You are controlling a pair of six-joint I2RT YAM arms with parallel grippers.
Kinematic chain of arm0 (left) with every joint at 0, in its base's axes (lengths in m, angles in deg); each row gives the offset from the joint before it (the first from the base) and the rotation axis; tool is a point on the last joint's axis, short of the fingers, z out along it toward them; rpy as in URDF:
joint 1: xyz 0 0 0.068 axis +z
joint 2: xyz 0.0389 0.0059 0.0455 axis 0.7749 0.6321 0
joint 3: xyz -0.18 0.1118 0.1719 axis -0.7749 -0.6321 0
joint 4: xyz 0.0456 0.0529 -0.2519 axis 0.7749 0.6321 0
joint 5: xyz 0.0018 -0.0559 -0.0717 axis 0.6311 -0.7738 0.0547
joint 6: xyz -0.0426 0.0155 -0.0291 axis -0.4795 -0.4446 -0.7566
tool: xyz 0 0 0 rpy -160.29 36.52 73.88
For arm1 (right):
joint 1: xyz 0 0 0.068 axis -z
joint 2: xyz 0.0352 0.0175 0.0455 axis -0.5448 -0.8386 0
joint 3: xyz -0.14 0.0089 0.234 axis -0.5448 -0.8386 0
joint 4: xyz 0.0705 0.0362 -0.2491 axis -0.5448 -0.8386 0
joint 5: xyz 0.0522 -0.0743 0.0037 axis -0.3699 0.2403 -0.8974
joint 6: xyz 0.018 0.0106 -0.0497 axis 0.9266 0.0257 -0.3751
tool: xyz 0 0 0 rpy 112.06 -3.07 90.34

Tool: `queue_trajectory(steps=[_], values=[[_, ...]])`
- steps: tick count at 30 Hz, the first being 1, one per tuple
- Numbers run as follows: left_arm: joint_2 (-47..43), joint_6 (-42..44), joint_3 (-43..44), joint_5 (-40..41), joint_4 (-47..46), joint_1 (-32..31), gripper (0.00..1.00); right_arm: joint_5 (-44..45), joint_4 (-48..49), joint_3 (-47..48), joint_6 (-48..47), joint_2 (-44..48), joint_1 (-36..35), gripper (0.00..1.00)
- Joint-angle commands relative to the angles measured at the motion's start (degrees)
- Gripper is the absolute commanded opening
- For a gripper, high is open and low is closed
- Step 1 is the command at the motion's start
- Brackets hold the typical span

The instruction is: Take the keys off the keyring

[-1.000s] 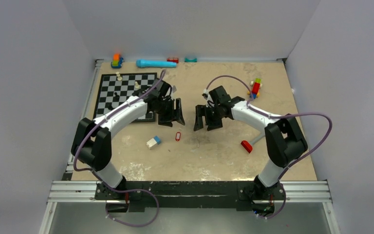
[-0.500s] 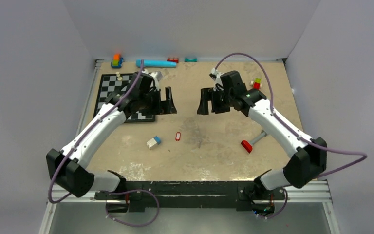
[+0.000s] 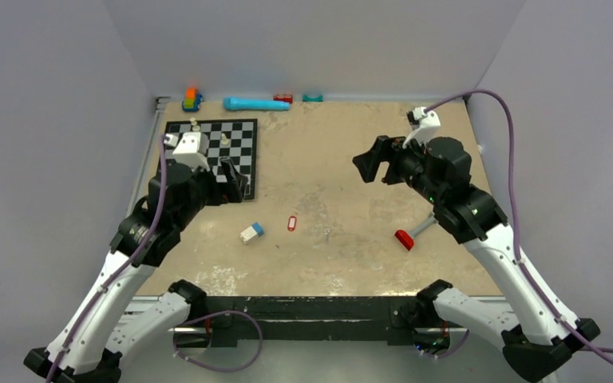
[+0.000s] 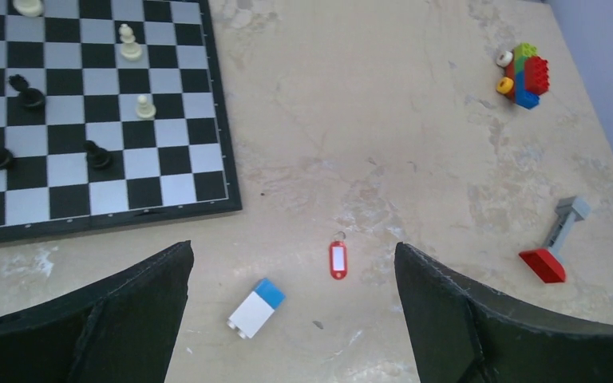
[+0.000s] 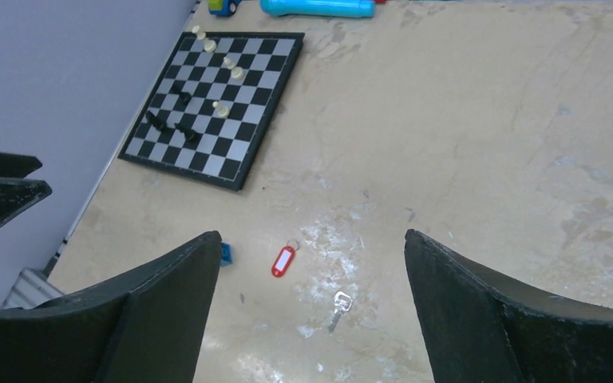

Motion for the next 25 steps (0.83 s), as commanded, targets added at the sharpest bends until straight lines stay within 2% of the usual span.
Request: queue_trajectory(steps=[1,6,9,19,25], values=[[-6.5,4.6,-8.0,8.7,-8.3,0.3,1.00,6.0,7.1,-6.2,0.7,5.1,0.0,0.90],[-12.1,4.6,-12.0,13.2,-8.2,0.3,1.00,4.5,8.1,-9.0,1.6,7.2,0.1,0.95],[-13.7,4.4,-13.2,12.6,-8.5,0.3,1.00,2.3,8.3,-9.5,0.6,7.8,0.0,0.96],[-13.8,4.2,-13.2,12.3,-7.6,0.3,1.00,5.1,1.3,-5.1,3.0,4.7,0.0,0.98],[-13.2,4.4,-12.8,13.1,-6.9,0.3,1.00,4.8,4.4,-7.9,3.2,7.2,0.0,0.97]])
